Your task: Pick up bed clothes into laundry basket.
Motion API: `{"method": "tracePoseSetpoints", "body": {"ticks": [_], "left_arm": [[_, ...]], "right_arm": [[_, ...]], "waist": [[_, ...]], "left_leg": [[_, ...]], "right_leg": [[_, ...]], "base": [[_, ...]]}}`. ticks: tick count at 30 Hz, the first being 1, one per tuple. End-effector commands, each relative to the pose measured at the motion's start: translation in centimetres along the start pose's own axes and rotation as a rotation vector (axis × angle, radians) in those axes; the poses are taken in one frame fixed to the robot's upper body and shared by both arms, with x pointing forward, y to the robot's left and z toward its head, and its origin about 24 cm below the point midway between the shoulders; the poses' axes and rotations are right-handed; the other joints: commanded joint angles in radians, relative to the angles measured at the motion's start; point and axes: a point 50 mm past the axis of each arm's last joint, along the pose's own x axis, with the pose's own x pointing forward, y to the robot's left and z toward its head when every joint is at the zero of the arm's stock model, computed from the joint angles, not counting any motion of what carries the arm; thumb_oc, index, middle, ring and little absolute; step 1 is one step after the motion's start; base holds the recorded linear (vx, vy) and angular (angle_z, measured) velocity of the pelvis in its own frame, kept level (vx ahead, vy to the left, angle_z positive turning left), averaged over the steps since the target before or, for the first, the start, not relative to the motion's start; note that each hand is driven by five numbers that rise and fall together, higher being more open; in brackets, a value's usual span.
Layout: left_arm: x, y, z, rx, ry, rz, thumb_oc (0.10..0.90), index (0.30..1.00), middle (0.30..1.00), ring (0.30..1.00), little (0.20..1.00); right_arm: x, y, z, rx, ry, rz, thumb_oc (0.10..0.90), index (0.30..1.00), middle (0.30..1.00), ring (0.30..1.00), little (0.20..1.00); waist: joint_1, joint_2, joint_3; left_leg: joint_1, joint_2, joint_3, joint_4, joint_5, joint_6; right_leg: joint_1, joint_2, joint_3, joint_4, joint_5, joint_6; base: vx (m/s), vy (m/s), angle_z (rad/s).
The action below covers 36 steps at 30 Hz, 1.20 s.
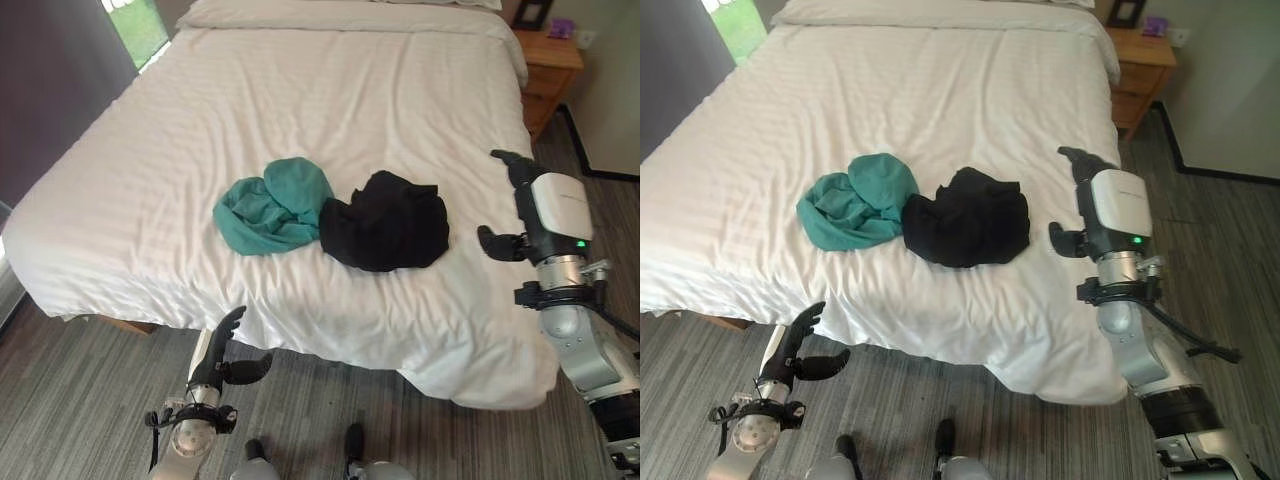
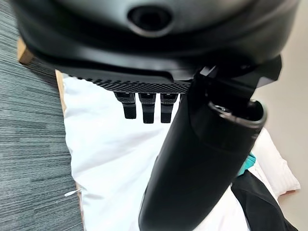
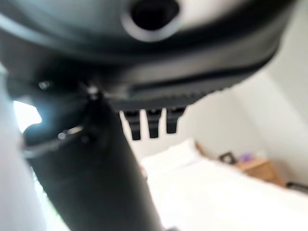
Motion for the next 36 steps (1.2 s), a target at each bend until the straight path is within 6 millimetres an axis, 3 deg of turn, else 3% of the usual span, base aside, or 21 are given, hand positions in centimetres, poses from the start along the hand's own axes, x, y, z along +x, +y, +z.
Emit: {"method": "tracePoseSetpoints", "body": {"ticks": [1, 3, 9, 13, 14, 15, 18, 23, 25, 27, 28, 30, 32, 33, 36], "left_arm": [[0.2, 1.8, 3.0, -0.019, -0.18, 0.052, 0.8, 0.9, 0.9, 0.9, 0.9], [0.1, 1.6, 2.5, -0.021, -0.157, 0.031, 0.8, 0.9, 0.9, 0.9, 0.9], [0.3, 1.7, 2.3, 0.011, -0.153, 0.014, 0.8, 0.9, 0.9, 0.9, 0.9], [1.3, 2.5, 2.6, 0.043, -0.165, 0.022, 0.8, 0.9, 0.9, 0.9, 0.9], [1.8, 2.8, 2.2, 0.052, -0.139, 0.037, 0.8, 0.9, 0.9, 0.9, 0.9], [1.8, 2.8, 2.2, 0.051, -0.14, 0.038, 0.8, 0.9, 0.9, 0.9, 0.9], [2.5, 3.3, 0.9, 0.079, -0.068, 0.056, 0.8, 0.9, 0.9, 0.9, 0.9], [2.1, 4.9, -2.8, 0.088, 0.122, 0.172, 0.8, 0.9, 0.9, 0.9, 0.9], [1.5, 6.8, -4.7, 0.036, 0.224, 0.28, 0.8, 0.9, 0.9, 0.9, 0.9], [1.3, 7.7, -5.4, 0.027, 0.266, 0.324, 0.8, 0.9, 0.9, 0.9, 0.9], [1.2, 10.3, -5.8, 0.029, 0.304, 0.429, 0.8, 0.9, 0.9, 0.9, 0.9], [0.5, 16.1, -4.6, 0.149, 0.297, 0.668, 0.8, 0.9, 0.9, 0.9, 0.9], [0.4, 19.4, -2.8, 0.272, 0.264, 0.817, 0.8, 0.9, 0.9, 0.9, 0.9], [0.5, 19.4, -2.7, 0.276, 0.26, 0.815, 0.8, 0.9, 0.9, 0.9, 0.9], [0.8, 22.2, 0.9, 0.331, 0.143, 0.971, 0.8, 0.9, 0.9, 0.9, 0.9]], "right_arm": [[3.2, -3.9, 0.4, -0.08, -0.053, -0.119, 0.8, 0.9, 0.9, 0.9, 0.9], [4.2, -3.3, 0.3, -0.112, -0.04, -0.073, 0.8, 0.9, 0.9, 0.9, 0.9], [5.6, -2.1, 0.2, -0.152, -0.017, -0.018, 0.8, 0.9, 0.9, 0.9, 0.9], [6.6, -1.5, -1.3, -0.164, 0.093, 0.009, 0.8, 0.9, 0.9, 0.9, 0.9], [6.2, -0.3, -2.7, -0.137, 0.186, 0.049, 0.8, 0.9, 0.9, 0.9, 0.9], [6.3, -0.4, -2.7, -0.136, 0.186, 0.047, 0.43, 0.345, 0.345, 0.345, 0.345], [5.5, 0.5, -4.2, -0.133, 0.276, 0.101, 0.4, 0.3, 0.3, 0.3, 0.3], [7.6, -5.5, -2.8, -0.105, 0.185, -0.089, 0.4, 0.3, 0.3, 0.3, 0.3], [7.5, -8.7, -2.5, -0.102, 0.14, -0.183, 0.4, 0.3, 0.3, 0.3, 0.3], [7.1, -9.8, -2.5, -0.106, 0.127, -0.218, 0.4, 0.3, 0.3, 0.3, 0.3], [6.5, -12.3, -3.1, -0.122, 0.13, -0.281, 0.4, 0.3, 0.3, 0.3, 0.3], [4.1, -15.2, -3.8, -0.13, 0.112, -0.396, 0.4, 0.3, 0.3, 0.3, 0.3], [2.0, -16.2, -4.6, -0.105, 0.114, -0.476, 0.4, 0.3, 0.3, 0.3, 0.3], [1.8, -16.2, -4.7, -0.105, 0.119, -0.478, 0.4, 0.3, 0.3, 0.3, 0.3], [-2.7, -14.4, -9.0, 0.003, 0.311, -0.549, 0.4, 0.3, 0.3, 0.3, 0.3]], "waist": [[0.054, 0.007, -0.073], [0.066, 0.017, -0.081], [0.089, 0.018, -0.076], [0.104, 0.023, -0.033], [0.105, 0.031, -0.028], [0.103, 0.031, -0.03], [0.101, 0.042, -0.026], [0.067, 0.043, -0.04], [0.046, 0.038, -0.055], [0.04, 0.038, -0.066], [0.028, 0.034, -0.077], [-0.003, 0.031, -0.11], [-0.027, 0.031, -0.128], [-0.022, 0.029, -0.128], [-0.054, 0.03, -0.151]], "left_leg": [[-0.013, -0.061, -0.093, -0.013, -0.02, 0.044], [0.006, -0.044, -0.079, -0.074, -0.004, 0.041], [-0.009, -0.03, -0.077, -0.08, 0.01, 0.022], [-0.072, -0.03, -0.079, -0.08, 0.022, 0.008], [-0.101, -0.033, -0.082, -0.08, 0.024, 0.005], [-0.105, -0.033, -0.083, -0.08, 0.024, 0.005], [-0.129, -0.036, -0.089, -0.08, 0.025, 0.006], [-0.083, -0.052, -0.078, -0.08, -0.001, 0.022], [-0.05, -0.06, -0.072, -0.08, -0.021, 0.025], [-0.044, -0.061, -0.069, -0.08, -0.025, 0.029], [-0.026, -0.065, -0.065, -0.08, -0.036, 0.033], [0.016, -0.069, -0.052, -0.08, -0.064, 0.037], [0.038, -0.072, -0.045, -0.08, -0.081, 0.04], [0.035, -0.071, -0.046, -0.08, -0.076, 0.041], [0.062, -0.072, -0.04, -0.08, -0.096, 0.049]], "right_leg": [[0.055, -0.092, 0.111, 0.006, -0.108, 0.147], [0.07, -0.079, 0.106, 0.005, -0.124, 0.145], [0.051, -0.069, 0.093, 0.005, -0.132, 0.147], [-0.023, -0.071, 0.078, 0.005, -0.113, 0.155], [-0.052, -0.073, 0.069, 0.005, -0.107, 0.159], [-0.055, -0.073, 0.068, 0.005, -0.107, 0.159], [-0.071, -0.081, 0.053, 0.005, -0.109, 0.166], [-0.048, -0.105, 0.068, 0.005, -0.106, 0.177], [-0.028, -0.12, 0.074, 0.005, -0.106, 0.188], [-0.027, -0.124, 0.077, 0.005, -0.099, 0.19], [-0.017, -0.132, 0.082, 0.005, -0.096, 0.196], [0.008, -0.146, 0.091, 0.005, -0.098, 0.206], [0.02, -0.154, 0.097, 0.005, -0.098, 0.213], [0.017, -0.153, 0.097, 0.005, -0.093, 0.212], [0.032, -0.161, 0.107, 0.005, -0.095, 0.218]], "base": [[0.26, 0.0, 0.03], [0.27, 0.04, -0.09], [0.08, 0.012, 0.02], [-0.1, 0.011, 0.25], [-0.07, 0.03, 0.25], [-0.04, 0.034, 0.19], [0.0, 0.037, 0.13], [0.02, 0.076, 0.04], [0.07, 0.073, -0.04], [0.05, 0.042, -0.07], [0.1, 0.049, -0.01], [0.13, 0.051, -0.09], [0.06, 0.016, 0.0], [0.04, 0.004, 0.08], [0.04, -0.013, -0.14]]}}
